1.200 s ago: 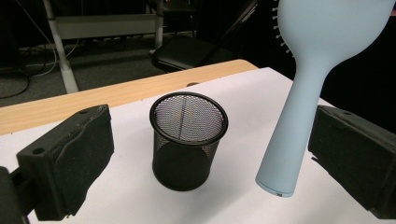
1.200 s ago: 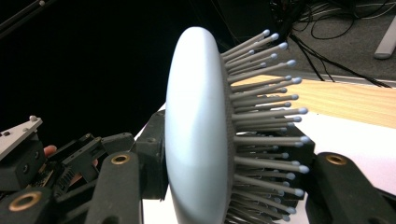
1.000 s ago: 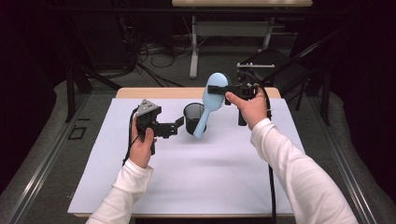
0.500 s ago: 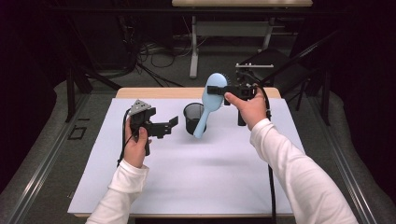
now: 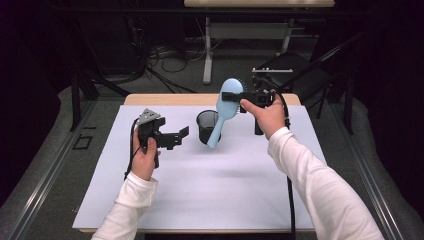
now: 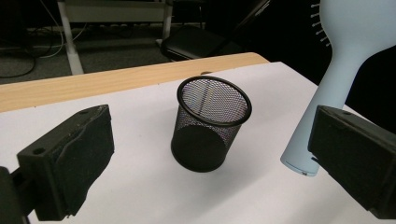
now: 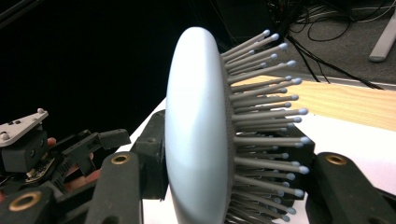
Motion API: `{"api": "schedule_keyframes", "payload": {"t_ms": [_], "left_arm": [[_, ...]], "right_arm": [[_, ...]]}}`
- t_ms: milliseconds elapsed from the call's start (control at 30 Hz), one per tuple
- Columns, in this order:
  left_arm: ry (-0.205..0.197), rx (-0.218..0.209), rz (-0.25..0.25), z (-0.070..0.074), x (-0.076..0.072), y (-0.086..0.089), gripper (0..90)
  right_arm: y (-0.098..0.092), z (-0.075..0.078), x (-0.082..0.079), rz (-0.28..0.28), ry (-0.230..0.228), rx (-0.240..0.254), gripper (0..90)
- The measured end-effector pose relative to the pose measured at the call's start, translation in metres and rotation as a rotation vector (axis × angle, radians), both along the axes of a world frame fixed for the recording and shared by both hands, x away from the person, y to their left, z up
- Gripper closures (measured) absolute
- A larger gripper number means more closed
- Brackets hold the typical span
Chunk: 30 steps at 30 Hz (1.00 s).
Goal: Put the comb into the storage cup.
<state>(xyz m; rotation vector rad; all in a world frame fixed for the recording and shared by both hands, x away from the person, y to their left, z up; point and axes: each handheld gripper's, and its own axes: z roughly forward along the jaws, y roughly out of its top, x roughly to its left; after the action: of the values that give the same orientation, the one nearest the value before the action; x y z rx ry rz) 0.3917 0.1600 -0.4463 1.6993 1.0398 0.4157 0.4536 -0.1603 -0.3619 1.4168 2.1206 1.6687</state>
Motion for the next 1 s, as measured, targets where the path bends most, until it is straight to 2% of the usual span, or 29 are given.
{"api": "schedule_keyframes", "payload": {"t_ms": [633, 1000], "left_arm": [[0.025, -0.008, 0.017, -0.004, -0.002, 0.005, 1.1], [0.023, -0.016, 0.018, -0.003, -0.002, 0.007, 1.1]], "right_arm": [[-0.001, 0.004, 0.0, -0.011, -0.008, -0.02, 47.4], [-0.001, 0.01, 0.003, -0.022, -0.019, -0.039, 47.5]]}}
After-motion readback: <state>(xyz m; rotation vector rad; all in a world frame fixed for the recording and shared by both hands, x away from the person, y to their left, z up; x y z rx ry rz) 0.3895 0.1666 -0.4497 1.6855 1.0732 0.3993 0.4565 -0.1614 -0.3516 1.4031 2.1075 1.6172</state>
